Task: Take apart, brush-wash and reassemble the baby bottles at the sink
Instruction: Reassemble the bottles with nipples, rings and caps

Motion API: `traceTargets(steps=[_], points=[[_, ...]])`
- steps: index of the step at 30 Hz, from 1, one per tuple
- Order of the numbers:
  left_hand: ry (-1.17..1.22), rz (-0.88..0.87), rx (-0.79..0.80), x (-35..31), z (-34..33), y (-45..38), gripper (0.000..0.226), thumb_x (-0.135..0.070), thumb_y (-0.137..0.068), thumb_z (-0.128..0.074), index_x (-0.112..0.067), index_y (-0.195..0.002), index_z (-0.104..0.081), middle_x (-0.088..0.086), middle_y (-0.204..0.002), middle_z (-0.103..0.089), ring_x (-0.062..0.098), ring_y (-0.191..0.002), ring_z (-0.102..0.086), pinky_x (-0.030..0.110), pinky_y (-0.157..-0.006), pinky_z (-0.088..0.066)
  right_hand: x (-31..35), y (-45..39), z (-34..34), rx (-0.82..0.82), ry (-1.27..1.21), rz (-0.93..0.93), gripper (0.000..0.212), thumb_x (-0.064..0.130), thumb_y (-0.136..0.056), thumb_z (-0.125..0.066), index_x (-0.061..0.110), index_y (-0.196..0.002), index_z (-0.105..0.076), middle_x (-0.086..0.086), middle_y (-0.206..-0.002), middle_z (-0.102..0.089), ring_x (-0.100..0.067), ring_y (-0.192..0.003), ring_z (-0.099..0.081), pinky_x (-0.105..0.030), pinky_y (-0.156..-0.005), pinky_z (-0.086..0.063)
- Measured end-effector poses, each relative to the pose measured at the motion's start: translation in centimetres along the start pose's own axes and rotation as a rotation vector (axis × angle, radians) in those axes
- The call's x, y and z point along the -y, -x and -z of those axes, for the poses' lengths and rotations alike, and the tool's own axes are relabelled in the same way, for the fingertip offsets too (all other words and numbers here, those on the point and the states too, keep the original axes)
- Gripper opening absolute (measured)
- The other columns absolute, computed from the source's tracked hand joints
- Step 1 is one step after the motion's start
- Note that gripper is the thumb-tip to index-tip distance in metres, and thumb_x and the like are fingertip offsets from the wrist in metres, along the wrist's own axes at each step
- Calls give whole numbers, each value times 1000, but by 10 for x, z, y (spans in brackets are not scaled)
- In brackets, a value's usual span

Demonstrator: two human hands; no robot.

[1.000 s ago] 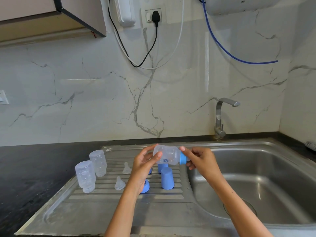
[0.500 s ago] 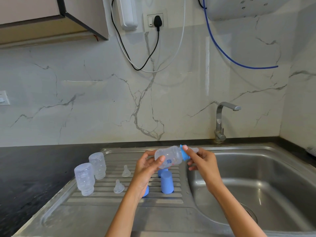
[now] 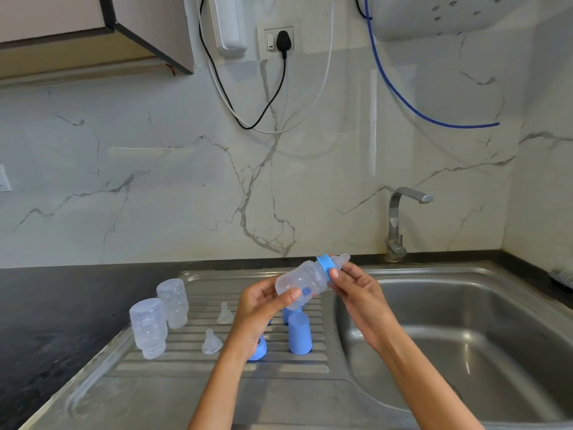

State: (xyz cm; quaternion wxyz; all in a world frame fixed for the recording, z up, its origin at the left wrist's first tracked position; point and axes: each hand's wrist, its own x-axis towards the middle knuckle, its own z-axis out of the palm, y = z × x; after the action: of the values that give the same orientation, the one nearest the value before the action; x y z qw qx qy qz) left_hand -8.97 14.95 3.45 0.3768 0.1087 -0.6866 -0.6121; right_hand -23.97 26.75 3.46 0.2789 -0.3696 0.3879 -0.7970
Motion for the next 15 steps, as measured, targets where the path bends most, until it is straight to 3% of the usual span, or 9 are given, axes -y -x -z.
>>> traceTargets(steps=[3, 6, 9, 12, 15], points=[[-38, -4, 38, 0, -2, 0, 32, -13, -71, -80, -3, -100, -71, 9, -90, -75, 14, -80, -70, 18, -65, -51, 0, -1, -8, -106, 50, 48, 49, 29, -70, -82, 5, -110, -67, -7, -101, -74, -14, -93, -66, -26, -88, -46], [-55, 12, 89, 2, -6, 1, 37, -15, -69, -83, 0, -99, -69, 8, -86, -74, 11, -73, -68, 18, -60, -50, 1, -1, -14, -23, 96, 28, 31, 30, -81, -67, 14, -107, -71, -6, -103, -72, -17, -96, -63, -29, -89, -46], [-60, 18, 122, 3, -8, 0, 55, -27, -58, -83, -4, -106, -68, 13, -100, -72, 19, -89, -69, 30, -74, -56, 4, -3, -14, 82, 121, -2, 36, 34, -86, -68, 9, -113, -69, -8, -109, -70, -20, -102, -62, -31, -94, -45], [-98, -8, 112, 2, -7, -2, 54, -31, -60, -83, -9, -107, -69, 11, -102, -72, 21, -93, -68, 32, -78, -55, 7, -6, -11, 179, 95, -25, 42, 27, -89, -64, 6, -125, -62, -5, -127, -65, -18, -117, -60, -30, -101, -46], [-155, -33, 77, 2, -9, -3, 50, -37, -61, -82, -12, -103, -71, 8, -99, -73, 27, -97, -67, 38, -82, -54, 6, -7, -11, 204, 99, -42, 38, 20, -87, -66, 7, -122, -63, -6, -125, -66, -18, -116, -61, -26, -96, -50]])
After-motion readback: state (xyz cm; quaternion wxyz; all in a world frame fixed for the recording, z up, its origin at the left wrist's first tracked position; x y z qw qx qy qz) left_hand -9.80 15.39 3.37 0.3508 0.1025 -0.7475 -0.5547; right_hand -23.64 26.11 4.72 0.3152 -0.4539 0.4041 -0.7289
